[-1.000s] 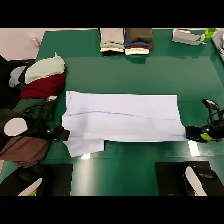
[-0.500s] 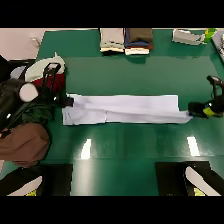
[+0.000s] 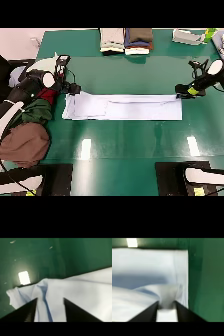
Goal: Fold the shirts.
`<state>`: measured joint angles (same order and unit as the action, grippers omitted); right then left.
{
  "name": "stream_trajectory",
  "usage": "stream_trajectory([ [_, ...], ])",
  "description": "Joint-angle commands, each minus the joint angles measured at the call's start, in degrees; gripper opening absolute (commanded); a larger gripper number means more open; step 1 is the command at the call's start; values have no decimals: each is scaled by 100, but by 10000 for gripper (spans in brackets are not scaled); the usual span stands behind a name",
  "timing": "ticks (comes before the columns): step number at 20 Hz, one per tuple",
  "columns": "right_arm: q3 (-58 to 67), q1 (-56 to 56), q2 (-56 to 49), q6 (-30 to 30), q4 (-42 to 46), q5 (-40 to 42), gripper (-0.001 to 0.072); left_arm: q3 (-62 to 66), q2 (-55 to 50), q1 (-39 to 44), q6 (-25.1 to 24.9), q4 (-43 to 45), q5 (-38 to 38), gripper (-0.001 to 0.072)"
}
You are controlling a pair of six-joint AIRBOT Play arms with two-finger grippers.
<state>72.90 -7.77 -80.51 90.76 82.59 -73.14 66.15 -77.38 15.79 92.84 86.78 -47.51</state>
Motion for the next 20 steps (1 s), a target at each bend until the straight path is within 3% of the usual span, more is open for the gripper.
stream_trajectory([
  [1, 463, -52, -374, -245, -522, 144, 368, 258, -85, 0, 31, -22, -68, 427],
  [3, 581, -240, -367, -310, -647, 55, 436, 525, -85, 0, 28, -44, -422, 426],
  [6, 321, -656, -367, -404, -599, -378, 459, 636, -87, 0, 7, -131, -879, 423],
  [7, 92, -802, -365, -404, -603, -398, 532, 636, -92, 0, 7, -142, -957, 270],
  [8, -140, -933, -367, -398, -608, -374, 553, 636, -92, 0, 4, -201, -975, 42],
  [12, -1001, -1064, -372, -380, -662, 118, 552, 636, -94, 31, -35, -855, -846, 34],
  [16, -1364, -726, -374, -372, -662, 535, 546, 636, -98, 417, -33, -859, -765, 26],
  [19, -1360, -476, -367, -365, -654, 706, 331, 636, -98, 686, -7, -876, -649, 26],
  [20, -1360, -404, -367, -367, -634, 699, 164, 636, -101, 778, -7, -883, -647, 26],
])
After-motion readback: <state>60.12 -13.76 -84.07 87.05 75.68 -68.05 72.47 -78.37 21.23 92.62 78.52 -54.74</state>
